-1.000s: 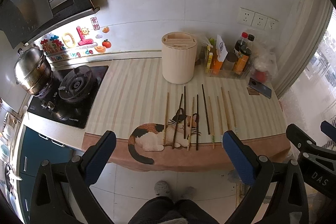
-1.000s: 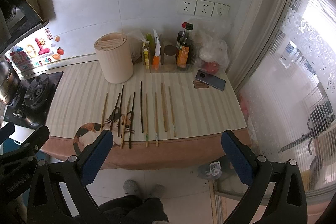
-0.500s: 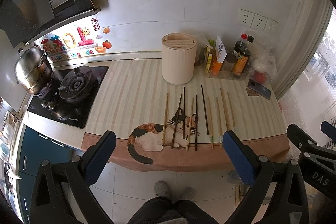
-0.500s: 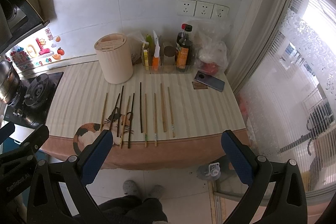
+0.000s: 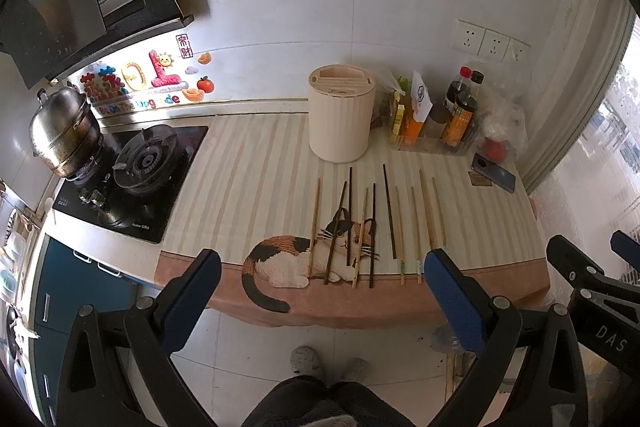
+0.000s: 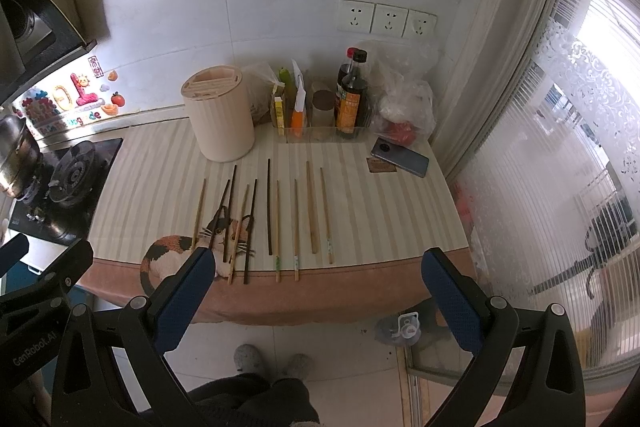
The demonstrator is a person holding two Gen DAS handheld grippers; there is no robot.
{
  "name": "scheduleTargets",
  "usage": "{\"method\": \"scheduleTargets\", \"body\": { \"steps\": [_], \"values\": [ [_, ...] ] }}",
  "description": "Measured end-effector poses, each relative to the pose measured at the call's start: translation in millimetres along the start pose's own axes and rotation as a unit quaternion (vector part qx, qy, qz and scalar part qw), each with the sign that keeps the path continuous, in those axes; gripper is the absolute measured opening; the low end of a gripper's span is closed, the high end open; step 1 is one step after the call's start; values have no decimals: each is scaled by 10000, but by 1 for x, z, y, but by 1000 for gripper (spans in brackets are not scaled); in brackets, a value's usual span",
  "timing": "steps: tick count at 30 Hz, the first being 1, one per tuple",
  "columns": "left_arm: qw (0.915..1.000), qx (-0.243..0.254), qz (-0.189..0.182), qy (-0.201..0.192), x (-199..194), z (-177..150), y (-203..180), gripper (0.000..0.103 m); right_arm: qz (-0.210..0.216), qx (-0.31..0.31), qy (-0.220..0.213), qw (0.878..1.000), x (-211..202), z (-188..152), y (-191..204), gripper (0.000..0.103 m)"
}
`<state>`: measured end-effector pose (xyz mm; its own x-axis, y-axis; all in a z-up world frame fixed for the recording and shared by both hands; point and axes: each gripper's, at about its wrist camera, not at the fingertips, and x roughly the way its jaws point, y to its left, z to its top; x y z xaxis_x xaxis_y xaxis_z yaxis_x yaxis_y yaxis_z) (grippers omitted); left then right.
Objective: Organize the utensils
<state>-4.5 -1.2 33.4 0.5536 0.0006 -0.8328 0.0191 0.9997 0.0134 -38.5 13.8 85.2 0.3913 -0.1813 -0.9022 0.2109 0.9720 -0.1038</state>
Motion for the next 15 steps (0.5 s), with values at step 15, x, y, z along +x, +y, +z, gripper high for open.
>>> {"method": "scheduleTargets", "body": {
  "steps": [15],
  "values": [
    [9936, -68, 718, -864, 46, 26, -1, 103, 168, 279, -322, 9990, 29, 16, -19, 103]
  ]
}}
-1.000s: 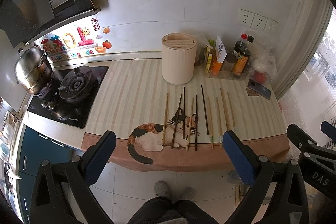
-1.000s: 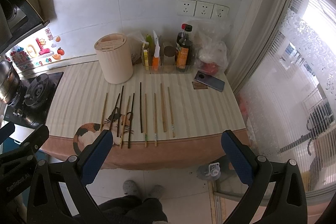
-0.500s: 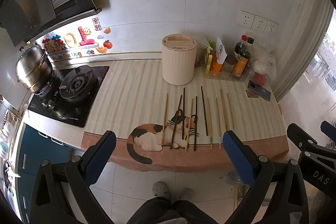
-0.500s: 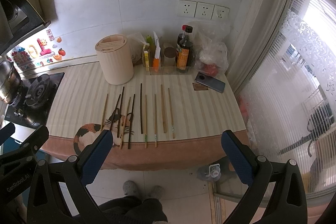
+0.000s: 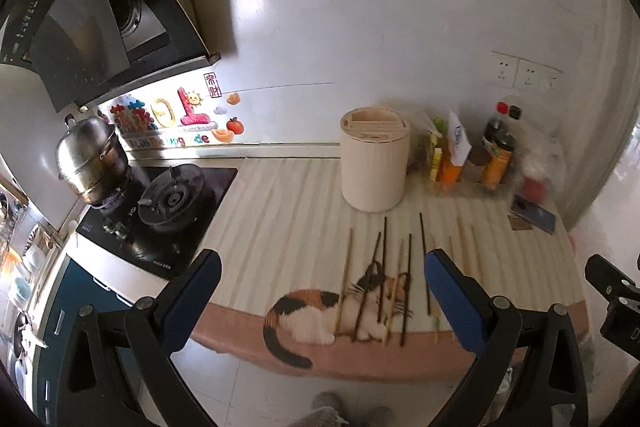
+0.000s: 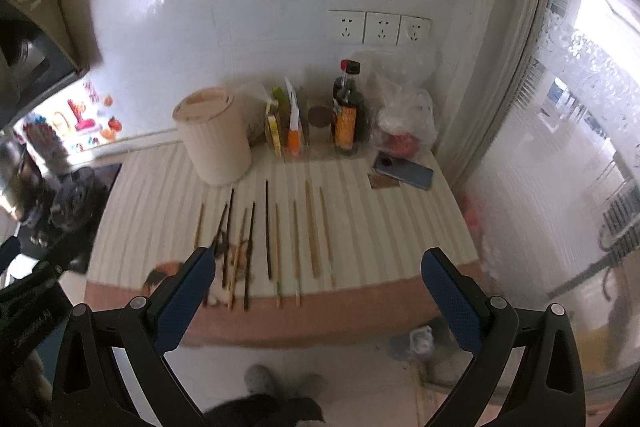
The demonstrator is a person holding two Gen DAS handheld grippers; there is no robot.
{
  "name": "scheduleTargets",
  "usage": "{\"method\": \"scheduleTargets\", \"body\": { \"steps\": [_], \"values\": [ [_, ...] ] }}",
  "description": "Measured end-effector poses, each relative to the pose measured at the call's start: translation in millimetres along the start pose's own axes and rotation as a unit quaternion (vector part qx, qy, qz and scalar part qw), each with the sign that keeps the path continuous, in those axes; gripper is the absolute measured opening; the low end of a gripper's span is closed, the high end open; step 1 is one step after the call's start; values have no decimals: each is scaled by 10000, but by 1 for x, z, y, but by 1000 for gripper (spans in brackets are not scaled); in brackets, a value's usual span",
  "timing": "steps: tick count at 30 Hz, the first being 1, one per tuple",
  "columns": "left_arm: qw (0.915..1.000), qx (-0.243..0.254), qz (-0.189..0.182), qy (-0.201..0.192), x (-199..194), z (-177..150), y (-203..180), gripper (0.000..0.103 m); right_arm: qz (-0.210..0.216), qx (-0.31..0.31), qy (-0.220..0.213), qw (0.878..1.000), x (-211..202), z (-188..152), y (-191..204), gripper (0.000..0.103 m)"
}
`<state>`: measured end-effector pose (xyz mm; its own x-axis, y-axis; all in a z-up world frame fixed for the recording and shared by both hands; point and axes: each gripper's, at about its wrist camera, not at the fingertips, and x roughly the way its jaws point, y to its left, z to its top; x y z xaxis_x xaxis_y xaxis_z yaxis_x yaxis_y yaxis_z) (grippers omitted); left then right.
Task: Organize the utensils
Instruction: 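Lower both tools toward the row of chopsticks on the counter, then grasp a light wooden chopstick with the left tool while the right tool grasps another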
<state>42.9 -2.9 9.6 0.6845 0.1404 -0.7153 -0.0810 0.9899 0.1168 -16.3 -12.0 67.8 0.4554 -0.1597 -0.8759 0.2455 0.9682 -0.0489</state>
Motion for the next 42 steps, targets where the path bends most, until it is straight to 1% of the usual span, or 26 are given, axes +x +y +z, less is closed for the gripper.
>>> {"method": "scheduleTargets", "body": {
  "steps": [2, 6, 8, 10, 11, 12, 13, 15, 17, 18, 20, 22, 23, 24, 25, 27, 28, 29, 30, 32, 34, 36, 37, 38, 40, 42],
  "values": [
    [10000, -4, 54, 0, 19, -5, 1, 103, 59, -8, 2, 10000, 21, 4, -2, 103],
    [9990, -28, 228, 380, 76, -12, 8, 103, 159, -2, 278, 9995, 73, 4, 4, 103],
    [9975, -45, 257, 653, 112, -15, 13, 103, 241, -26, 437, 9988, 101, 5, 12, 99],
    [9951, -5, 244, 958, 144, -24, 15, 103, 237, -73, 618, 9978, 130, 2, 20, 87],
    [9923, 46, 197, 1221, 168, -27, 17, 103, 295, -95, 721, 9969, 147, 1, 25, 84],
    [9898, 80, 151, 1414, 185, -29, 18, 103, 367, -91, 816, 9960, 162, 0, 28, 77],
    [9861, 100, 102, 1657, 207, -33, 20, 103, 404, -63, 984, 9943, 181, 0, 32, 71],
    [9780, 105, -27, 2082, 242, -39, 22, 102, 527, 30, 1277, 9904, 217, 0, 38, 66],
    [9700, 69, -220, 2419, 274, -46, 21, 95, 515, 134, 1537, 9867, 248, -3, 43, 64],
    [9654, 85, -284, 2590, 291, -51, 19, 88, 525, 178, 1628, 9851, 264, -4, 45, 59],
    [9570, 105, -391, 2873, 316, -61, 15, 80, 528, 224, 1817, 9817, 290, -6, 49, 53],
    [9482, 131, -550, 3125, 338, -71, 8, 67, 531, 255, 2076, 9764, 320, -9, 53, 39],
    [9459, 155, -584, 3187, 343, -74, 6, 64, 538, 267, 2191, 9738, 334, -10, 55, 35],
    [9427, 193, -651, 3266, 350, -79, 3, 57, 525, 269, 2317, 9710, 346, -11, 57, 29],
    [9404, 221, -680, 3325, 355, -82, 1, 51, 522, 264, 2451, 9677, 359, -13, 58, 28],
    [9355, 267, -747, 3443, 363, -89, -2, 46, 527, 261, 2714, 9607, 382, -19, 60, 27],
    [9345, 274, -771, 3465, 364, -91, -2, 40, 543, 262, 2807, 9579, 391, -20, 62, 27],
    [9340, 314, -762, 3477, 365, -93, -3, 40, 563, 261, 2897, 9551, 400, -22, 64, 27],
    [9365, 396, -768, 3398, 363, -92, -5, 33, 557, 248, 2947, 9537, 405, -23, 67, 27],
    [9362, 532, -837, 3371, 360, -92, -8, 26, 486, 208, 3038, 9513, 419, -25, 71, 28],
    [9366, 630, -869, 3336, 358, -92, -9, 10, 465, 194, 3178, 9468, 433, -29, 76, 28],
    [9363, 691, -897, 3326, 356, -93, -9, 6, 378, 156, 3287, 9435, 444, -34, 80, 28],
    [9365, 692, -888, 3322, 358, -92, -7, 5, 297, 108, 3331, 9423, 450, -35, 85, 25],
    [9368, 678, -883, 3317, 360, -90, -4, 5, 211, 44, 3250, 9455, 450, -34, 89, 23],
    [9370, 606, -876, 3326, 364, -85, 4, 5, 27, -47, 3276, 9448, 453, -35, 94, 9],
    [9368, 485, -917, 3342, 367, -80, 14, 5, -132, -56, 3237, 9460, 457, -33, 98, 8]
  ]
}}
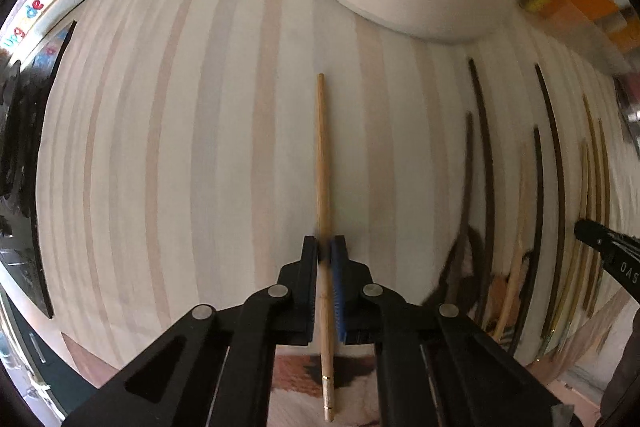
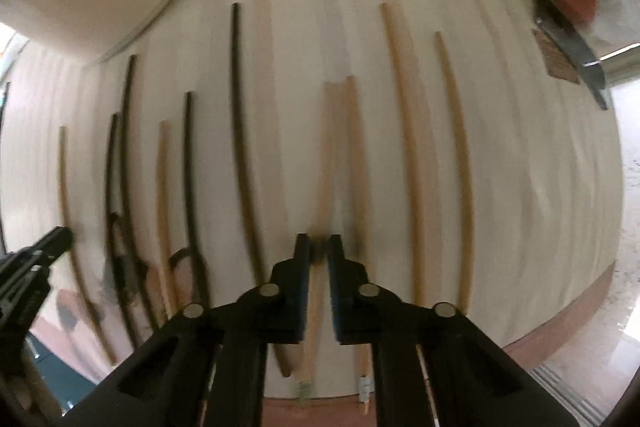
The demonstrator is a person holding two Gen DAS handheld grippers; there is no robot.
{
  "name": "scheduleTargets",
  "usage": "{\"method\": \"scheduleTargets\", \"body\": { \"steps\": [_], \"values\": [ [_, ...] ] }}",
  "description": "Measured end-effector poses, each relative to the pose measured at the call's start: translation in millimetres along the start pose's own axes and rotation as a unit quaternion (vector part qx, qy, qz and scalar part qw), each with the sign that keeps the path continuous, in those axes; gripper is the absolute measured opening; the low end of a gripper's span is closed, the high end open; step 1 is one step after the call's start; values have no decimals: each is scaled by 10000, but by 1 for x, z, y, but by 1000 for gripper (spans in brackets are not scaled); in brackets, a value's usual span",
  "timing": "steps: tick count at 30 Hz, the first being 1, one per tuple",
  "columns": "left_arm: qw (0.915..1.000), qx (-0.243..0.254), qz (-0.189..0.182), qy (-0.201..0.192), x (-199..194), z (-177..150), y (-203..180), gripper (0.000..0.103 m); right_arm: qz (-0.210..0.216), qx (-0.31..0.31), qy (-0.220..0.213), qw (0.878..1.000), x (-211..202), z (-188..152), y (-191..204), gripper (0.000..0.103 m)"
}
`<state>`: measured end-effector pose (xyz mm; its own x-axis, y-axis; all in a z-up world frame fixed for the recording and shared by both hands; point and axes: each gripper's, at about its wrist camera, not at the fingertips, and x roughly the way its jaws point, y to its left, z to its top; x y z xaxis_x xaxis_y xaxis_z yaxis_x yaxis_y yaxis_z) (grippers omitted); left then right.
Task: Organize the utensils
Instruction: 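Grasp a light wooden chopstick with the left tool while the right tool grasps another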
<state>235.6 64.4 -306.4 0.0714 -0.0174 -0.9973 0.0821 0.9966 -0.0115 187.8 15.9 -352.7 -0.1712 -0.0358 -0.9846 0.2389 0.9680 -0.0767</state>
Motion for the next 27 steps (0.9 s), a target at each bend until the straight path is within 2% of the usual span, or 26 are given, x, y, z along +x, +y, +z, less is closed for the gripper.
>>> {"method": "scheduleTargets", "body": {
  "steps": [4, 9, 11, 17, 18, 21, 25, 27],
  "values": [
    [9998, -31, -151, 105, -9, 9, 28, 6, -56, 73, -7, 10000, 1, 10, 3, 8],
    [9984, -97, -445, 329, -5, 2, 58, 10, 87, 56, 253, 9996, 2, 10, 8, 9],
    [9981, -109, -453, 398, -7, 5, 60, 10, 108, 15, 417, 9991, 6, 5, 11, 11],
    [9977, -188, -414, 508, -12, 20, 65, 9, -66, -132, 446, 9989, 4, -7, 32, 12],
    [9973, -246, -426, 537, -12, 28, 56, 9, -123, -205, 454, 9987, 3, -3, 39, 10],
    [9966, -363, -474, 575, -15, 25, 68, 8, -294, -687, 331, 9967, 7, 2, 68, 8],
    [9968, -396, -373, 586, -13, 23, 68, 8, -204, -1067, 276, 9937, 10, 7, 91, 8],
    [9972, -393, -286, 574, -13, 19, 70, 8, -81, -1047, 355, 9938, 9, 12, 90, 8]
  ]
}}
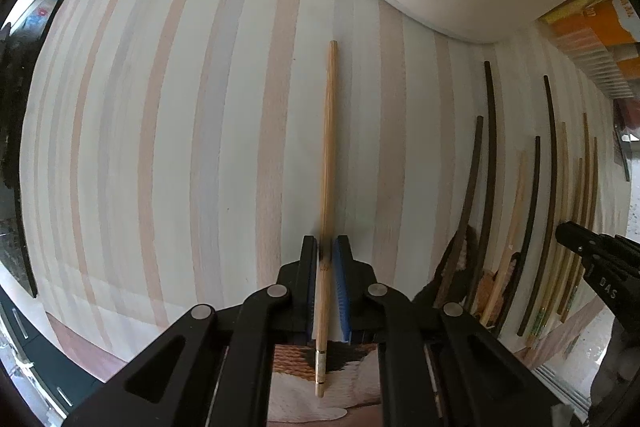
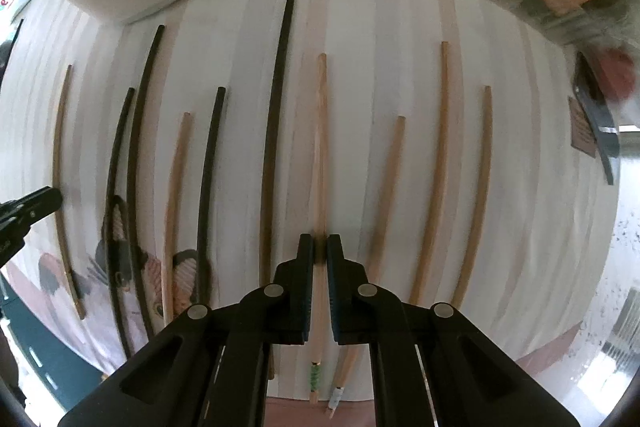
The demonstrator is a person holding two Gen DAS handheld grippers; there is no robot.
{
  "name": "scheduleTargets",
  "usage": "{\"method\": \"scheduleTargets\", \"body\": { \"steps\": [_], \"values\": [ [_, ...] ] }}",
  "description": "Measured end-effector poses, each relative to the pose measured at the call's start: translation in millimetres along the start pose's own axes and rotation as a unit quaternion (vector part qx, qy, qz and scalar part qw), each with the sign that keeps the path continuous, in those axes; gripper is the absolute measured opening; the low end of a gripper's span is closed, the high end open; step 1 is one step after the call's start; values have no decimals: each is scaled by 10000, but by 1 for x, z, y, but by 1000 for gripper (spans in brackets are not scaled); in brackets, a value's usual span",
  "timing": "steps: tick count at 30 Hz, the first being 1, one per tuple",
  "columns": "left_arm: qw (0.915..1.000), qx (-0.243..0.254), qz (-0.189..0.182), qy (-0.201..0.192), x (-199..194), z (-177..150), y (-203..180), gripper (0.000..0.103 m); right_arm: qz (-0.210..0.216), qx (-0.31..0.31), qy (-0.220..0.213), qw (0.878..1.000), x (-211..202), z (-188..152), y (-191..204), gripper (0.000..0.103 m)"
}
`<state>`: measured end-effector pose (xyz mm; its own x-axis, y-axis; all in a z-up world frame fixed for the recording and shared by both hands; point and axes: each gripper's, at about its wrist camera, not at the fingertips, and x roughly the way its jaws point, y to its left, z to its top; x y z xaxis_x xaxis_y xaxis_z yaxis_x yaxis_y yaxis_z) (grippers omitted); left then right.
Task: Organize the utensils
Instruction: 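Grasp a light wooden chopstick with the left tool while the right tool grasps another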
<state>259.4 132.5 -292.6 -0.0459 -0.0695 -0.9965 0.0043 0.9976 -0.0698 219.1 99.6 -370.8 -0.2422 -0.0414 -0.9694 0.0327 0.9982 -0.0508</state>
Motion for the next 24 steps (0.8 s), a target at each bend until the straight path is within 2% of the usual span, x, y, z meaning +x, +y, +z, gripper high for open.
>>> {"method": "scheduleTargets", "body": {
  "steps": [2, 7, 9, 12, 18, 23, 24],
  "values": [
    [10000, 14, 80, -14, 7, -1, -15, 8, 89, 50, 4, 9999, 3, 0, 3, 8],
    [9994, 114, 316, -112, 14, -10, -24, 4, -24, 157, 21, 9999, -4, 0, 6, 9],
    [9993, 53, 325, -164, 19, -17, -25, 4, -27, 232, 55, 9997, -2, 4, 14, 9],
    [9989, -23, 401, -239, 19, -26, -32, 4, 71, 288, 4, 9996, -2, 7, 6, 7],
    [9977, -203, 381, -522, -10, -61, -13, 4, 513, 567, -202, 9969, -16, -11, 0, 7],
    [9958, -391, 206, -799, -46, -94, 3, 4, 666, 460, -436, 9958, -40, -38, 15, 7],
    [9954, -409, 175, -854, -53, -102, 4, 4, 686, 423, -474, 9956, -52, -32, 9, 7]
  ]
}}
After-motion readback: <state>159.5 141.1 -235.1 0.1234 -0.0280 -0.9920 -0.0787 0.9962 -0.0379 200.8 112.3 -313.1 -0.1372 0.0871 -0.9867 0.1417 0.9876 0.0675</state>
